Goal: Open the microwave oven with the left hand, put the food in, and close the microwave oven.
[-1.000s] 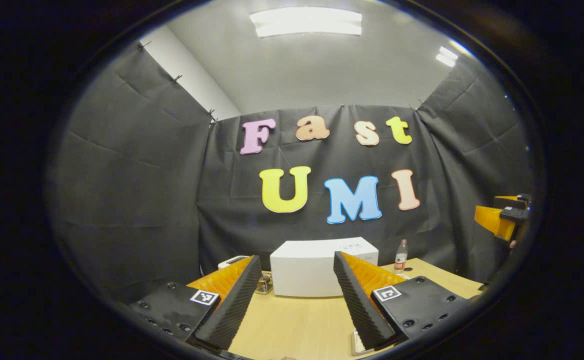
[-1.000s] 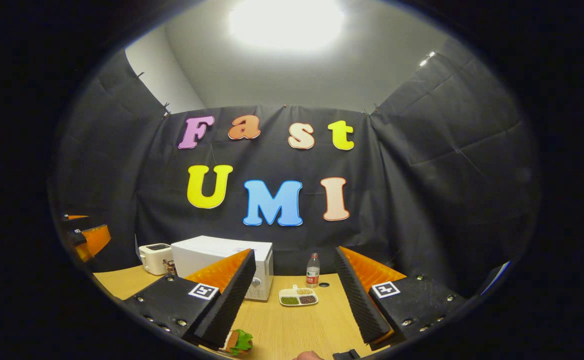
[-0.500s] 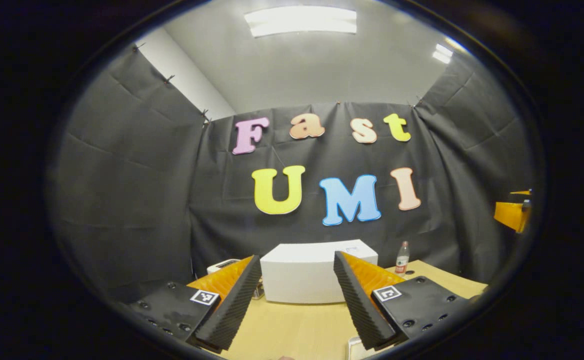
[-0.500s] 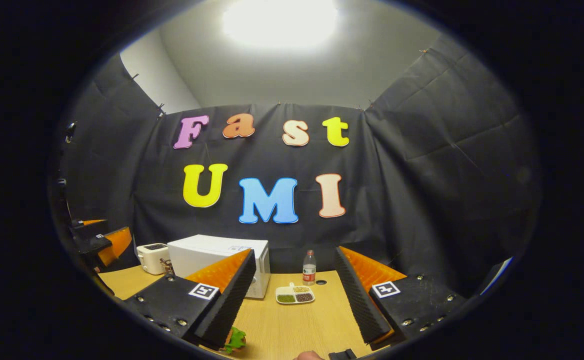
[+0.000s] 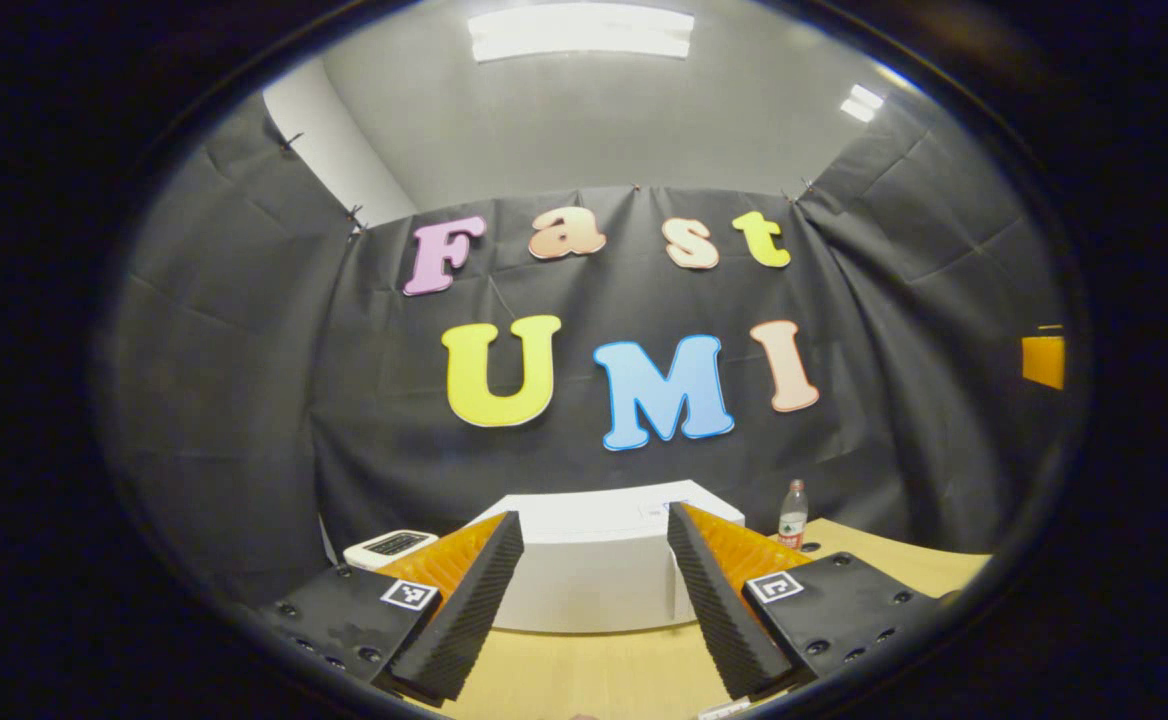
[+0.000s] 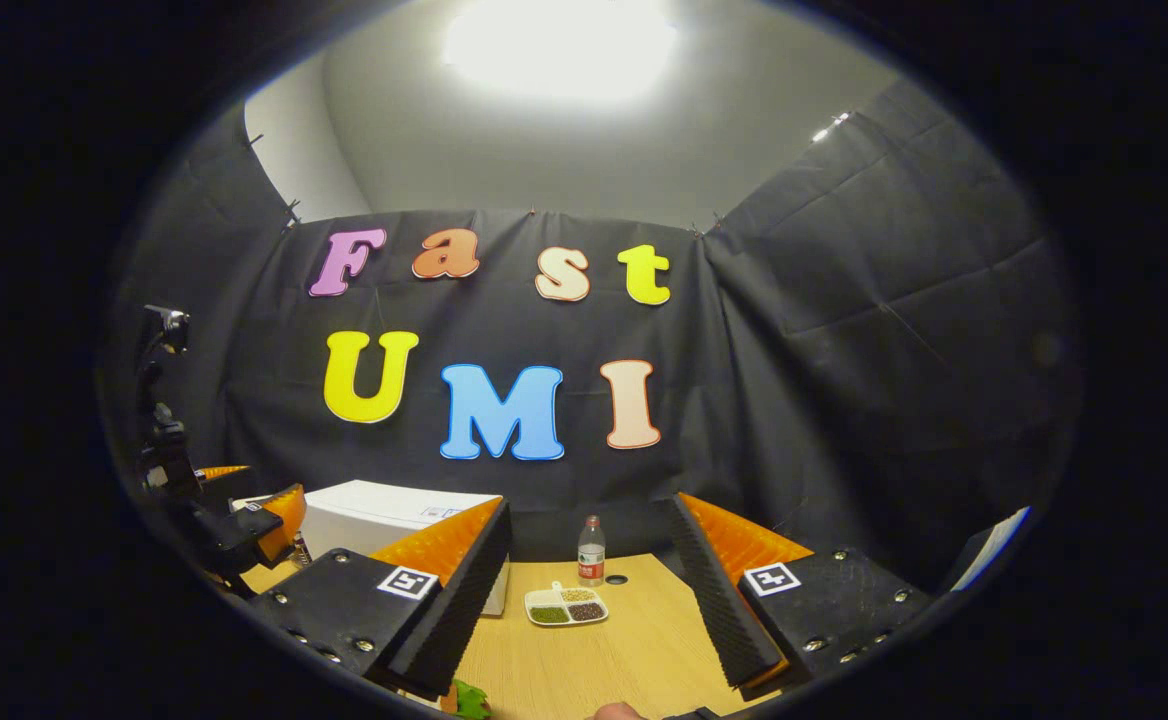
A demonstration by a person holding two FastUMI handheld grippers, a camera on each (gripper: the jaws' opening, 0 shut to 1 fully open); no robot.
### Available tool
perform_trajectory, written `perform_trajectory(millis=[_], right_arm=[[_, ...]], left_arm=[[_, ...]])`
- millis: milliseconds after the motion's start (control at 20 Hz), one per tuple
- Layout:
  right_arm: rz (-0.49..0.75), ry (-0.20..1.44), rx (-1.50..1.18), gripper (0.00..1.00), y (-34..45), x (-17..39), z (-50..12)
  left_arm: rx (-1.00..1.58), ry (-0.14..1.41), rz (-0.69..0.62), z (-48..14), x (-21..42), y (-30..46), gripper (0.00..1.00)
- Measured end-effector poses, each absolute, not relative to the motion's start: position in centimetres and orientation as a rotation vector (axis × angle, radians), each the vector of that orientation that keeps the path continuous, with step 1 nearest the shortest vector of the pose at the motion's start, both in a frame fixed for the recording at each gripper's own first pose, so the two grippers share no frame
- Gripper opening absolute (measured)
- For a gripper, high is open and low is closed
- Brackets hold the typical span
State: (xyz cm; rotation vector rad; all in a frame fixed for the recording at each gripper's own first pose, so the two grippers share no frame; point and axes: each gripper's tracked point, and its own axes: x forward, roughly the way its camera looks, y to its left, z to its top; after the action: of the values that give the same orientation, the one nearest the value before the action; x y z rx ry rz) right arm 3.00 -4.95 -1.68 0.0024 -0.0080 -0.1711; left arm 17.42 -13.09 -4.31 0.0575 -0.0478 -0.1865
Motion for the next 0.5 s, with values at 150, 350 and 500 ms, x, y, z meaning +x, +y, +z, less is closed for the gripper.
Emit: perform_trajectory(millis=[150, 350, 500], right_arm=[[-0.210, 0.008, -0.012, 0.95, -5.0, 3.6, -2.3], [-0.269, 0.025, -0.027, 0.95, -5.2, 4.4, -2.8], [-0.313, 0.034, -0.048, 0.95, -5.3, 4.7, -2.9]], left_arm=[[0.048, -0.038, -0.228, -5.7, 20.6, -14.6, 1.00], [0.045, -0.009, -0.283, -8.4, 24.2, -16.7, 0.97], [0.045, 0.018, -0.323, -10.5, 26.6, -18.3, 0.97]])
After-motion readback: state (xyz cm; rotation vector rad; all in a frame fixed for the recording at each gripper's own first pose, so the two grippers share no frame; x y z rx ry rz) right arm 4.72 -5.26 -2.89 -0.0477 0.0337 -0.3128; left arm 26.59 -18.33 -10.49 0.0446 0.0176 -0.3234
